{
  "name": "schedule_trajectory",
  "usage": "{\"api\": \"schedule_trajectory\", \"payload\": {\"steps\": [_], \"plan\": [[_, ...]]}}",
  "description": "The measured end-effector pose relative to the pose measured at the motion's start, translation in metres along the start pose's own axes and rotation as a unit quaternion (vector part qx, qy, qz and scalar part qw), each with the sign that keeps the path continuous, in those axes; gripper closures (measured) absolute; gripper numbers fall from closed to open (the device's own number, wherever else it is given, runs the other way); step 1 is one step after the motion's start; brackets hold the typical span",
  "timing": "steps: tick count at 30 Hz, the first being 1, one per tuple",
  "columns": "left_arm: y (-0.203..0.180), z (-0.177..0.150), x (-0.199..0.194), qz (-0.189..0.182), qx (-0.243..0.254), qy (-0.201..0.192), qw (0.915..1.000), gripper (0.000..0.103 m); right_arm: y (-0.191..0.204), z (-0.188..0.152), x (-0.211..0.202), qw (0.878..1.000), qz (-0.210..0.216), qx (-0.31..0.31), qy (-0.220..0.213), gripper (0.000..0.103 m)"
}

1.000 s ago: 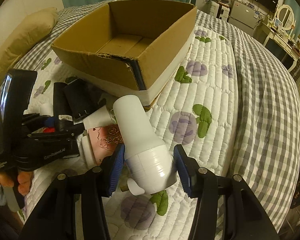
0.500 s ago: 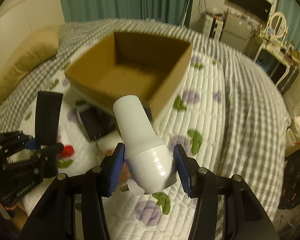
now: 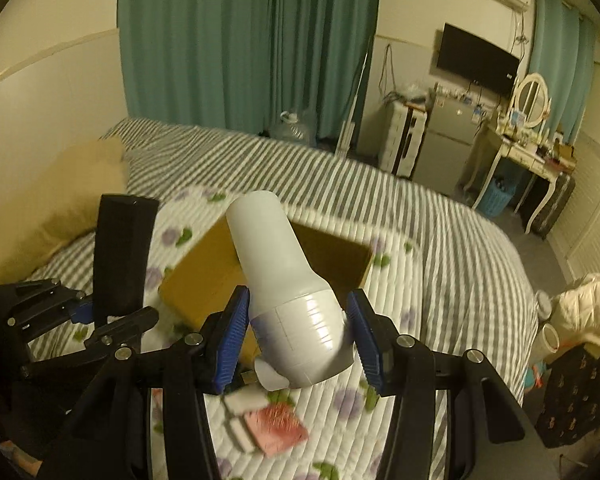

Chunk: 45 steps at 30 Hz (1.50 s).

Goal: Organize rigid objects
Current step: 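Lift the bottle with the right gripper while the left gripper carries the remote over the box, then open the right gripper to drop the bottle while the left gripper releases the remote into the box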

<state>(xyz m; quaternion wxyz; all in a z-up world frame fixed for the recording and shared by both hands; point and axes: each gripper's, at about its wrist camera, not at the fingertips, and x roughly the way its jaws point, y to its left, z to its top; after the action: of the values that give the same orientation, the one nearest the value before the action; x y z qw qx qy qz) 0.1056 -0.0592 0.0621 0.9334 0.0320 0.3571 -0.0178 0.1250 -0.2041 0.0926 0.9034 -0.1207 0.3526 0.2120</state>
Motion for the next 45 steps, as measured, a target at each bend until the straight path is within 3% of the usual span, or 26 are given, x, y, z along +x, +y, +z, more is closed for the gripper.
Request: {"api": "schedule_trajectory", "payload": {"steps": [3, 8, 17, 23, 24, 25, 26, 27, 28, 32, 34, 35, 39, 45], "plan": [[0.006, 0.024, 0.019, -0.007, -0.005, 0.000, 1.0000, 0.083, -0.005, 0.019, 0.014, 1.000, -0.006, 0.008, -0.011, 0.053], [0.012, 0.038, 0.068, -0.006, -0.014, 0.028, 0.9995, 0.083, -0.018, 0.030, 0.056, 1.000, -0.005, 0.030, -0.002, 0.053], [0.021, 0.019, 0.140, -0.001, -0.018, 0.077, 0.9969, 0.083, -0.040, -0.002, 0.128, 0.997, 0.003, 0.054, 0.052, 0.053], [0.017, 0.013, 0.149, 0.004, -0.016, 0.083, 0.9964, 0.081, -0.040, -0.010, 0.142, 0.998, 0.008, 0.048, 0.047, 0.053], [0.016, 0.012, 0.148, 0.005, -0.017, 0.083, 0.9964, 0.078, -0.040, -0.009, 0.142, 0.998, 0.008, 0.048, 0.048, 0.049], [0.016, 0.012, 0.147, 0.004, -0.018, 0.084, 0.9963, 0.068, -0.042, -0.008, 0.142, 0.998, 0.003, 0.047, 0.049, 0.043], [0.016, 0.011, 0.144, 0.003, -0.020, 0.086, 0.9961, 0.060, -0.042, -0.007, 0.139, 0.998, -0.006, 0.048, 0.047, 0.030], [0.016, 0.010, 0.141, 0.002, -0.022, 0.086, 0.9960, 0.042, -0.044, -0.005, 0.132, 0.998, -0.012, 0.051, 0.040, 0.027], [0.017, 0.009, 0.134, 0.004, -0.024, 0.080, 0.9965, 0.034, -0.046, -0.004, 0.126, 0.998, -0.013, 0.054, 0.032, 0.027], [0.018, 0.004, 0.102, 0.004, -0.016, 0.061, 0.9980, 0.029, -0.051, 0.004, 0.091, 0.998, -0.024, 0.059, 0.012, 0.027], [0.020, -0.001, 0.080, 0.007, -0.016, 0.046, 0.9988, 0.011, -0.050, 0.007, 0.071, 0.998, -0.029, 0.053, 0.004, 0.021], [0.022, -0.004, 0.070, 0.009, -0.018, 0.037, 0.9991, 0.007, -0.048, 0.007, 0.060, 0.998, -0.032, 0.050, 0.000, 0.015], [0.028, -0.023, 0.033, 0.012, -0.022, 0.017, 0.9995, 0.001, -0.035, -0.004, 0.017, 0.999, -0.039, 0.019, -0.016, 0.007], [0.027, -0.063, 0.014, 0.027, -0.020, 0.020, 0.9992, 0.000, -0.017, -0.051, -0.005, 1.000, -0.024, -0.006, 0.011, 0.004]]}}
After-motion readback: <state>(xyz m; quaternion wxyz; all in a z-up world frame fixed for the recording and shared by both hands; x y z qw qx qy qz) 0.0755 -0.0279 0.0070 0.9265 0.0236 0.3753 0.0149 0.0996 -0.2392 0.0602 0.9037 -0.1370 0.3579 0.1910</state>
